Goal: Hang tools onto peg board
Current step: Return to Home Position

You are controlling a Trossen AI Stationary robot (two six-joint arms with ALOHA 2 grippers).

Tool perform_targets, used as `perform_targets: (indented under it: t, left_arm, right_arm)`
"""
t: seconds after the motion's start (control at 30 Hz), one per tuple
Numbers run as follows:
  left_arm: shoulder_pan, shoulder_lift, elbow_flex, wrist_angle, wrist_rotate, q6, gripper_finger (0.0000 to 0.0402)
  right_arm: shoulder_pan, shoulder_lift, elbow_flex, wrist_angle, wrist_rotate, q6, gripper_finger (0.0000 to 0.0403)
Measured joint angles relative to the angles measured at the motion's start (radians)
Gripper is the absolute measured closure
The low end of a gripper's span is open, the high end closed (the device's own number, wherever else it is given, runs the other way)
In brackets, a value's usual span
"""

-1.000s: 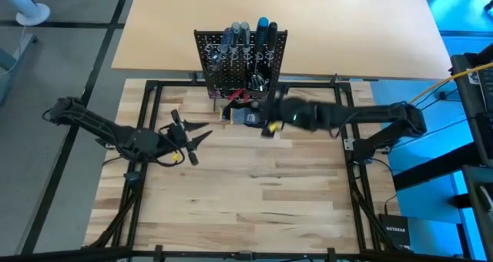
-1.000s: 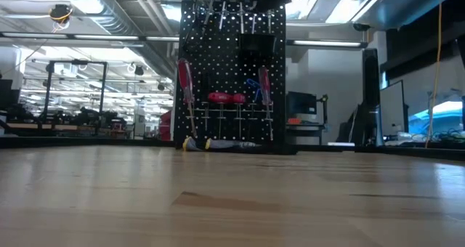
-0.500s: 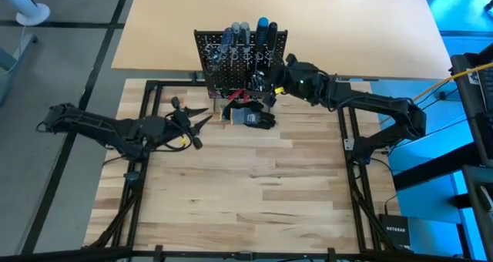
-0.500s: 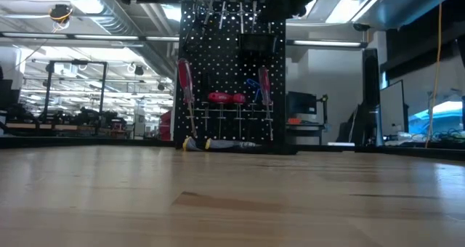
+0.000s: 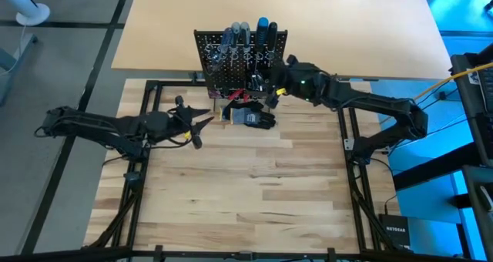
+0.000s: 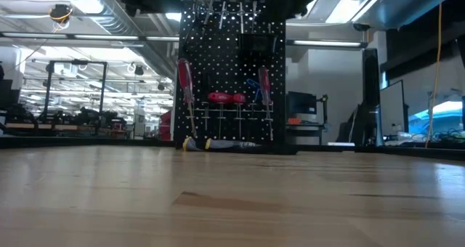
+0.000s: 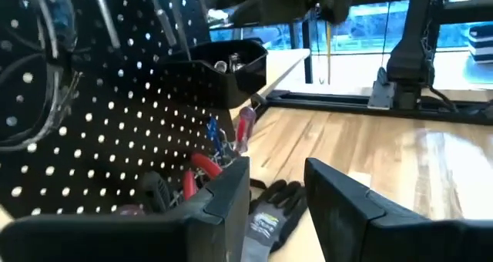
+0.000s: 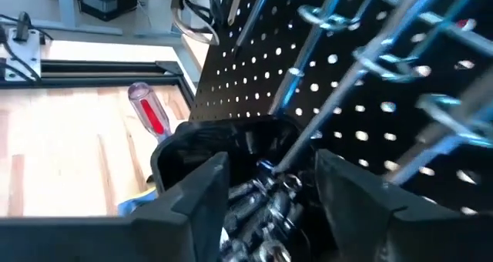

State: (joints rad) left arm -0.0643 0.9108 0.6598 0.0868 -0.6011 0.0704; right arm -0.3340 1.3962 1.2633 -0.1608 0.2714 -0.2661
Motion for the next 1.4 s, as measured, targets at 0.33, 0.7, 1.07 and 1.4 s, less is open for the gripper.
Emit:
perform_targets:
  t: [0.33,0.7,1.07,1.4]
  left_arm:
    - [-0.001,-0.17,-0.044,-0.095,0.05,-0.022,0.0286]
    - [0.014,-0.472,-0.296,-0.052,0.291,-0.06,0.0299]
    - [0.014,-0.683,-0.459,0.016,0.299,-0.125,0.0337]
    - [0.014,-0.787,-0.544,0.03,0.314,-0.124,0.0356]
  right_arm:
    - [0.001,-0.193,0.03,-0.295,-0.161,0.105,0.0203]
    - [0.001,-0.449,-0.254,-0.264,-0.39,0.156,0.0334]
    - [0.001,-0.704,-0.649,0.017,-0.478,0.258,0.0394]
    - [0.001,-0.878,-0.899,0.188,-0.527,0.339,0.0382]
